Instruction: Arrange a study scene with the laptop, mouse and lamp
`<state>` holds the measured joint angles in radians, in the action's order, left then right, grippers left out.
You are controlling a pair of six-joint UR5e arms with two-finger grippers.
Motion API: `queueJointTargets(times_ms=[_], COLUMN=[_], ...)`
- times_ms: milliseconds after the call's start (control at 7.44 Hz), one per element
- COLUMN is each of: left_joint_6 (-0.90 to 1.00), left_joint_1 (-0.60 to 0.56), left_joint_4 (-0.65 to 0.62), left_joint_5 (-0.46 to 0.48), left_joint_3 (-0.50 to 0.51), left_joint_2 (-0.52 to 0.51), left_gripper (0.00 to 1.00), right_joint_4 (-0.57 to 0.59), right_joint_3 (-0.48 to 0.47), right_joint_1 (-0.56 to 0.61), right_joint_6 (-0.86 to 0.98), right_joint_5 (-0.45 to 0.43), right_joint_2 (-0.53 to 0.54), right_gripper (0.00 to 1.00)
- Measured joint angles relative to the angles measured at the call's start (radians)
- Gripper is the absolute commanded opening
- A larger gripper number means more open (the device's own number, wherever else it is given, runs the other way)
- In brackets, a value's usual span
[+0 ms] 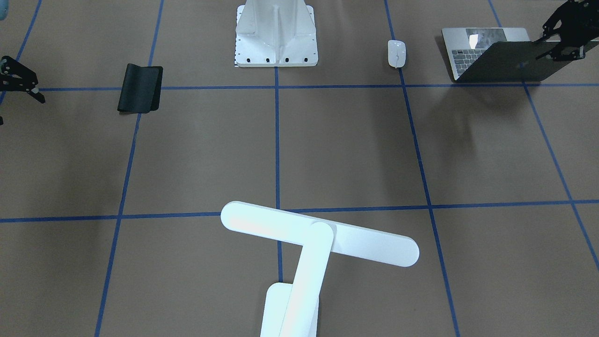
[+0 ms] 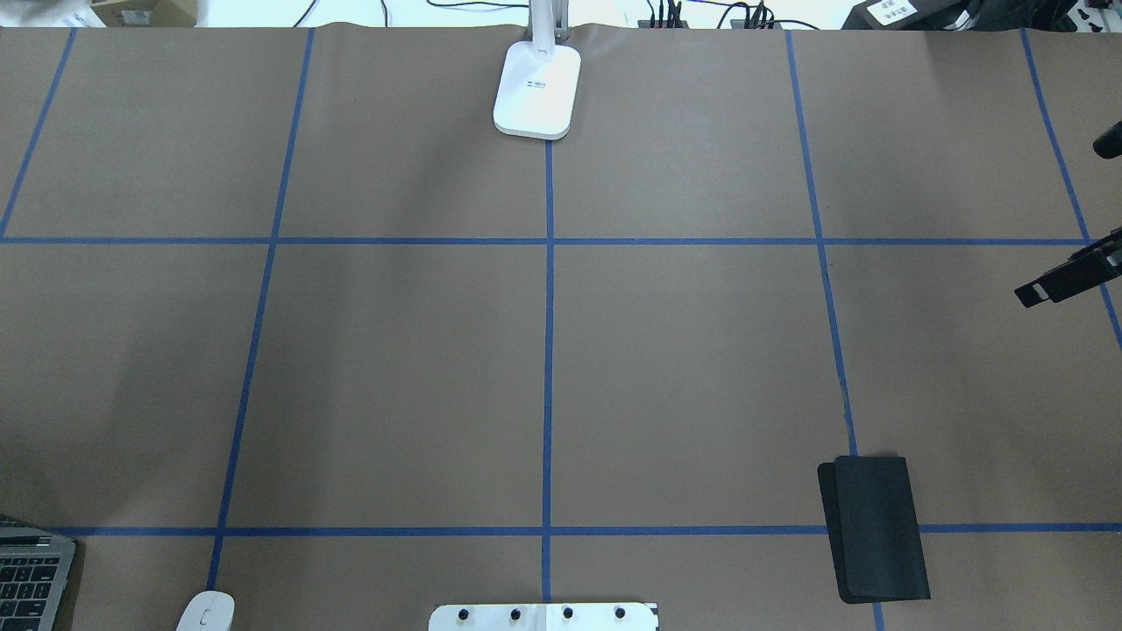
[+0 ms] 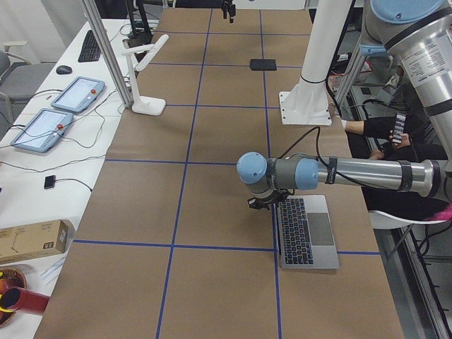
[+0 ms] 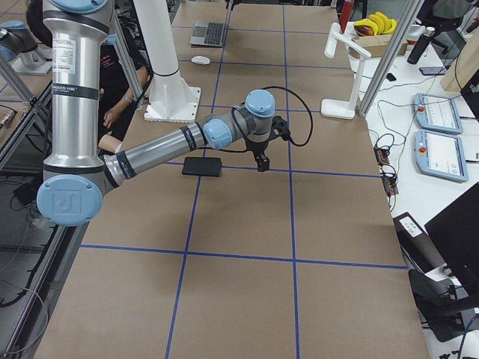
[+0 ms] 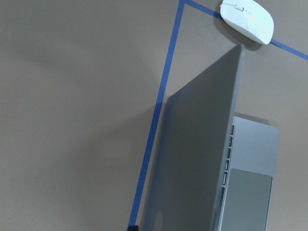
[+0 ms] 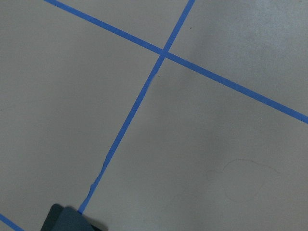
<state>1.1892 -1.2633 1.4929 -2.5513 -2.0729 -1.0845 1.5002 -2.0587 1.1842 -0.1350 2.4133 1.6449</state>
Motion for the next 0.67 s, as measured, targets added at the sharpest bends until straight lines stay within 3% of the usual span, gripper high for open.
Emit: queueJointTargets(times_ms=[269, 672], left_joint_6=[0.001, 0.001], left_joint_1=[-0.004, -0.009], left_joint_4=[-0.005, -0.007], left_joint_5=[-0.001, -0.003], left_joint_3=[0.003, 0.003], left_joint_2=[0.001, 0.008], left_gripper=[0.07, 0.05], right_joint_4=[-0.001, -0.001], right_joint_3=[0.000, 0.000], right_joint_1=[0.000, -0.001], right_joint_6=[0.000, 0.000], right_joint_5=[0.001, 0.002], right_joint_2=[0.000, 0.000], right_gripper=[1.00, 1.00])
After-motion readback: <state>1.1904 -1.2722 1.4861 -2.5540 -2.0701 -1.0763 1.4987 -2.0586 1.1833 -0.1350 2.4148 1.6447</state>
